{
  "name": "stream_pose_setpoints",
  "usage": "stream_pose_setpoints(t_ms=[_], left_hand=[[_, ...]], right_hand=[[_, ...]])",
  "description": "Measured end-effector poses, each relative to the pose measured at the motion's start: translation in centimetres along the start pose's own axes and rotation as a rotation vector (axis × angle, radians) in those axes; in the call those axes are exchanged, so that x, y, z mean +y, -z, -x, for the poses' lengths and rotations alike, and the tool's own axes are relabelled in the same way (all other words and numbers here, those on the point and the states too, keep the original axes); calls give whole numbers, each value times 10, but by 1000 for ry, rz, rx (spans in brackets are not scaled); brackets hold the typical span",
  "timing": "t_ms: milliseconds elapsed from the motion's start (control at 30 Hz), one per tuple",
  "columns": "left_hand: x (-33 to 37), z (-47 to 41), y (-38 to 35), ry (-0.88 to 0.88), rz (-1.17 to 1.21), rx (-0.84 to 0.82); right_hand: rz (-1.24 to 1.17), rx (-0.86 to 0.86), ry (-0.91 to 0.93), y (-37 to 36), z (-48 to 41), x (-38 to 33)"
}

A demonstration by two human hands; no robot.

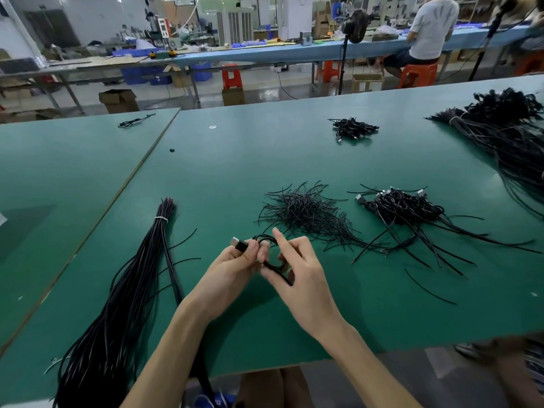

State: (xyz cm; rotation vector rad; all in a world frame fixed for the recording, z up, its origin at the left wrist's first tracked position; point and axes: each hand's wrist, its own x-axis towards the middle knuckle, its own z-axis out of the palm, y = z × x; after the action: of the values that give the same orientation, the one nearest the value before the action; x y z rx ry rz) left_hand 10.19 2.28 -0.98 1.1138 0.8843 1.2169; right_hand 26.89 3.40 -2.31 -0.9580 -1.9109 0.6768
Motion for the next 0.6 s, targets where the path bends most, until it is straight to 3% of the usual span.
stream_pose_setpoints(t_ms=[333, 500, 600], left_hand=[[-3, 1, 1, -5, -124, -10], [-10, -4, 9, -61, -148, 186], [-13, -7, 12, -85, -139, 214]], right_hand=[[-140, -87, -149, 1, -3, 3], [-182, -100, -203, 5, -4, 3], [-228, -138, -224, 4, -3, 3]])
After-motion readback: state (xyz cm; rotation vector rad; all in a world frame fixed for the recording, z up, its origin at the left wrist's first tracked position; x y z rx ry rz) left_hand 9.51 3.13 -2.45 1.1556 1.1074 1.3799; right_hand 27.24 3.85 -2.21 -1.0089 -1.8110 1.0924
